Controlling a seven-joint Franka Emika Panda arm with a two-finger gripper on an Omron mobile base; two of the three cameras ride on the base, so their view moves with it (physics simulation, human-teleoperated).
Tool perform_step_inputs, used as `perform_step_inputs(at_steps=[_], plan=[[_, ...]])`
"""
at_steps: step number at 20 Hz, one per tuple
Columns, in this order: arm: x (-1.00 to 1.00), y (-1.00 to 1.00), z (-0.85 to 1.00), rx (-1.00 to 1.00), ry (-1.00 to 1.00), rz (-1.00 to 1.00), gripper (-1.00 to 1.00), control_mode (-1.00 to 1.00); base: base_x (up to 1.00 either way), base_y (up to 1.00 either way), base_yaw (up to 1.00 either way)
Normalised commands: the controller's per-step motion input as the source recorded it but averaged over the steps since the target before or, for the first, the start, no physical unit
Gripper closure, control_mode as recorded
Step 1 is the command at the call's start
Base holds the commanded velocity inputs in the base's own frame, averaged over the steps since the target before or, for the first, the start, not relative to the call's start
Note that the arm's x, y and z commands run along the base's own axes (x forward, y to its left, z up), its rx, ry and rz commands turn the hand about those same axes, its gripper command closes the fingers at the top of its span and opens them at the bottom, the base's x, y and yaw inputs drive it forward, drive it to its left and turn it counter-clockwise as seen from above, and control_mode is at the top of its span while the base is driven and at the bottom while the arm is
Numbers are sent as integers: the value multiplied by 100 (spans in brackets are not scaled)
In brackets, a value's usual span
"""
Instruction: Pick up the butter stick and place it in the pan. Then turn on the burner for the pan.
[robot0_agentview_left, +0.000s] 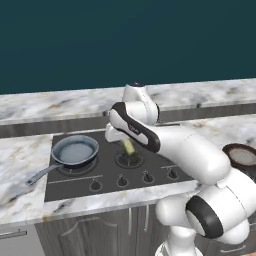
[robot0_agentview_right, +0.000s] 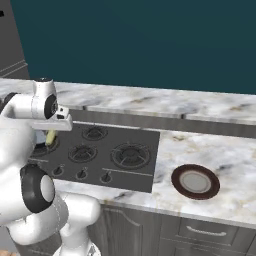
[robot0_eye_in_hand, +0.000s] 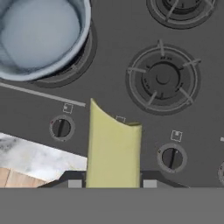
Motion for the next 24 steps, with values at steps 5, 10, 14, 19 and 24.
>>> perform_step_inputs(at_steps=[5, 10, 14, 19, 24], plan=[[45, 62, 0, 0, 8, 0, 100, -100, 0, 0, 0], [34, 71, -2, 0, 10, 0, 100, -100, 0, 0, 0], [27, 68, -8, 0, 10, 0, 100, -100, 0, 0, 0], [28, 62, -23, 0, 5, 0, 100, -100, 0, 0, 0], [32, 47, -30, 0, 0, 0, 100, -100, 0, 0, 0]])
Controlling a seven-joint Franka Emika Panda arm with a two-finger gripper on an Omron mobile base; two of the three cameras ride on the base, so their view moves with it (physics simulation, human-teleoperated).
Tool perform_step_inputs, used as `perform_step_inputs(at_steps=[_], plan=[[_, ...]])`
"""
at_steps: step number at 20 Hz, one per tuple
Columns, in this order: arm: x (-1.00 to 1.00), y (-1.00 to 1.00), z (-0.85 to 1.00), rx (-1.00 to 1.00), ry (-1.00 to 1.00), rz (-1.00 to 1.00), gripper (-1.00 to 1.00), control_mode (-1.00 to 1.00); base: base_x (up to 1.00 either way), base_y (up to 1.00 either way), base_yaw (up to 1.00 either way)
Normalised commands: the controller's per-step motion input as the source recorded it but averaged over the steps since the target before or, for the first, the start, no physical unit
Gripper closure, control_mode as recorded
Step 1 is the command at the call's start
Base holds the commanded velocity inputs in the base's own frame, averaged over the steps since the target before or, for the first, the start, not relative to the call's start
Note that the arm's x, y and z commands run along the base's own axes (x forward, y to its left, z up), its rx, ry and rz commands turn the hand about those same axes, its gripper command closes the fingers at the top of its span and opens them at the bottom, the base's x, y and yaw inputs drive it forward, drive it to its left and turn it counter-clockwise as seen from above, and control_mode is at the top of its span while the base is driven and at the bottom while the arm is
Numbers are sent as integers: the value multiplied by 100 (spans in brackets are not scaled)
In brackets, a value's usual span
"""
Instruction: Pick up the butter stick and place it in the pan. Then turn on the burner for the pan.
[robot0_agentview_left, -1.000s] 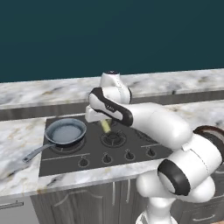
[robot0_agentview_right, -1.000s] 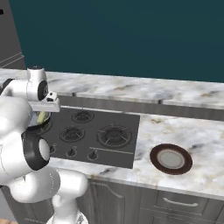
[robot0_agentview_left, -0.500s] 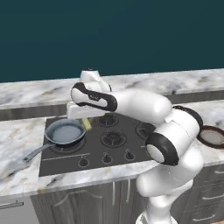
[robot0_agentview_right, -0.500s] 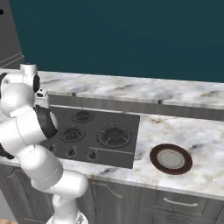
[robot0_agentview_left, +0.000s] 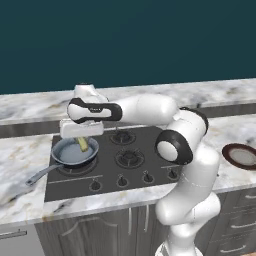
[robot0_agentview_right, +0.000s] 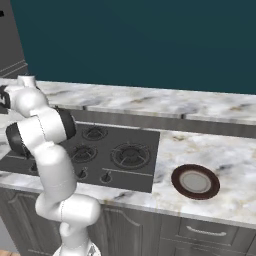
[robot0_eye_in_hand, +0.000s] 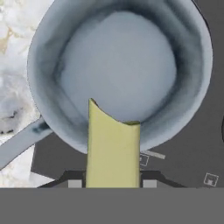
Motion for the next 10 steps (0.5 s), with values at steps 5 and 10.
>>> perform_step_inputs(at_steps=[5, 10], plan=[[36, 23, -22, 0, 0, 0, 100, -100, 0, 0, 0], [37, 2, -17, 0, 0, 0, 100, -100, 0, 0, 0]])
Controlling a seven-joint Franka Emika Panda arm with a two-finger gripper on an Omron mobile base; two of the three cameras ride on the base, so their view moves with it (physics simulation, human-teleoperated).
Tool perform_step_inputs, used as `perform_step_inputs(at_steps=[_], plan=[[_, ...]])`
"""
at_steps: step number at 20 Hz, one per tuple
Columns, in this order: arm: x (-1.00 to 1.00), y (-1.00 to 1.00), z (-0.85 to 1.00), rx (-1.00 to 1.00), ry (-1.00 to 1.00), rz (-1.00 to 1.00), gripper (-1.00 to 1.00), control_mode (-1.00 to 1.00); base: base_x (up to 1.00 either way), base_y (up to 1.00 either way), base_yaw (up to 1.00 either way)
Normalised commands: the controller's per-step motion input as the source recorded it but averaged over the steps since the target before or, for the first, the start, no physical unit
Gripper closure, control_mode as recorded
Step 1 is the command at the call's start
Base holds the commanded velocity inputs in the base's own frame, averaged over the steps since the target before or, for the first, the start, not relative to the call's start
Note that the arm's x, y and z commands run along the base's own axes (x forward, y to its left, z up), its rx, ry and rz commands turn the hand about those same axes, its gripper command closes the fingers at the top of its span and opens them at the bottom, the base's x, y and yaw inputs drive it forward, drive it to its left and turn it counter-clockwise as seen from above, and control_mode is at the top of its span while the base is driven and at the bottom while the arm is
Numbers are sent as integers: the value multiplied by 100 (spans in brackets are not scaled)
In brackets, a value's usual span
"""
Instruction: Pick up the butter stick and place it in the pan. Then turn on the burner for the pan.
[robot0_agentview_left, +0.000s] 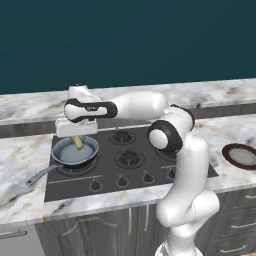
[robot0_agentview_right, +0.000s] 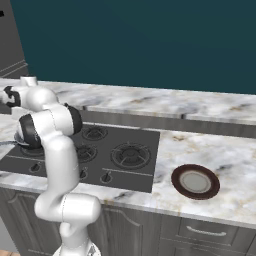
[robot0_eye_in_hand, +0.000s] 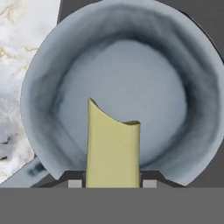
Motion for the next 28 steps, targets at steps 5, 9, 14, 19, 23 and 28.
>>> perform_step_inputs(at_steps=[5, 9, 14, 19, 23, 28], plan=[[21, 1, -32, 0, 0, 0, 100, -100, 0, 0, 0], [15, 8, -40, 0, 0, -1, 100, -100, 0, 0, 0], [16, 7, -30, 0, 0, -1, 100, -100, 0, 0, 0], [3, 1, -20, 0, 0, 0, 100, -100, 0, 0, 0], [3, 0, -16, 0, 0, 0, 100, -100, 0, 0, 0], [0, 0, -1, 0, 0, 0, -100, -100, 0, 0, 0]])
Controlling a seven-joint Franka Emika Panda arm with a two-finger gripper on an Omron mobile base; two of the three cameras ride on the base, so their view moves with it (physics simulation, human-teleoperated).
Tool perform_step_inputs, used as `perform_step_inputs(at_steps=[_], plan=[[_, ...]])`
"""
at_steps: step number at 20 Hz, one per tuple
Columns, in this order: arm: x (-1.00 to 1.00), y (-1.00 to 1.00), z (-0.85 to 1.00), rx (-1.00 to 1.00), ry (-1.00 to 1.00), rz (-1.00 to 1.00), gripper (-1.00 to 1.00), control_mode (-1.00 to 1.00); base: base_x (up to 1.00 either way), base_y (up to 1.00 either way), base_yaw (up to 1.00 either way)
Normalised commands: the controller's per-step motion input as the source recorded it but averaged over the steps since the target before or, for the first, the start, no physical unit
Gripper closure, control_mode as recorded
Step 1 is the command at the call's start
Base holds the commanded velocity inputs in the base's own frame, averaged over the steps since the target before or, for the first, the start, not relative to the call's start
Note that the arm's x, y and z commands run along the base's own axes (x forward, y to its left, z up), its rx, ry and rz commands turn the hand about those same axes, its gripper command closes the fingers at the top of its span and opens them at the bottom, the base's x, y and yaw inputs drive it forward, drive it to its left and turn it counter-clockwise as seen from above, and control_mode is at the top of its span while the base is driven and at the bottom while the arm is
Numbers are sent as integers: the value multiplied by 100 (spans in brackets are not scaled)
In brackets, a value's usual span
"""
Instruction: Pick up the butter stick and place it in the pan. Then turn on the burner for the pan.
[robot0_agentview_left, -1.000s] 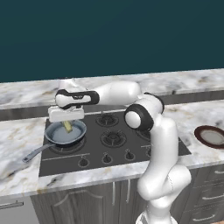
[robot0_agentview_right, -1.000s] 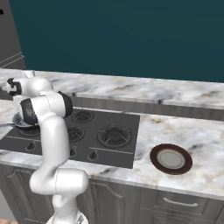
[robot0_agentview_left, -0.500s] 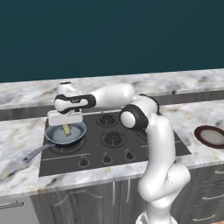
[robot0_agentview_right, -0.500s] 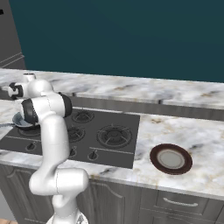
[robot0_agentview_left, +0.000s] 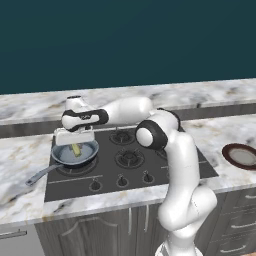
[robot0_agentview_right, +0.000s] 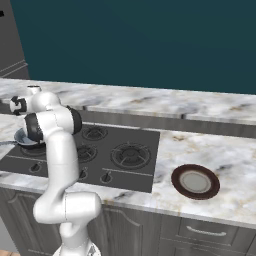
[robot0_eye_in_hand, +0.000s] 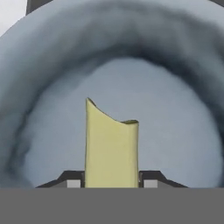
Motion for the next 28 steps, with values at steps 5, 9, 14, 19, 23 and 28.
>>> perform_step_inputs(at_steps=[5, 9, 14, 19, 23, 28], plan=[[0, 0, 0, 0, 0, 0, -100, -100, 0, 0, 0], [0, 0, 0, 0, 0, 0, -100, -100, 0, 0, 0], [-8, -3, 14, 0, -1, 0, -100, -100, 0, 0, 0], [-42, -4, 25, 0, -2, 0, -100, -100, 0, 0, 0], [-63, -19, 34, 0, -1, -1, -100, -100, 0, 0, 0], [-71, -45, 33, 1, -1, -2, -100, -100, 0, 0, 0]])
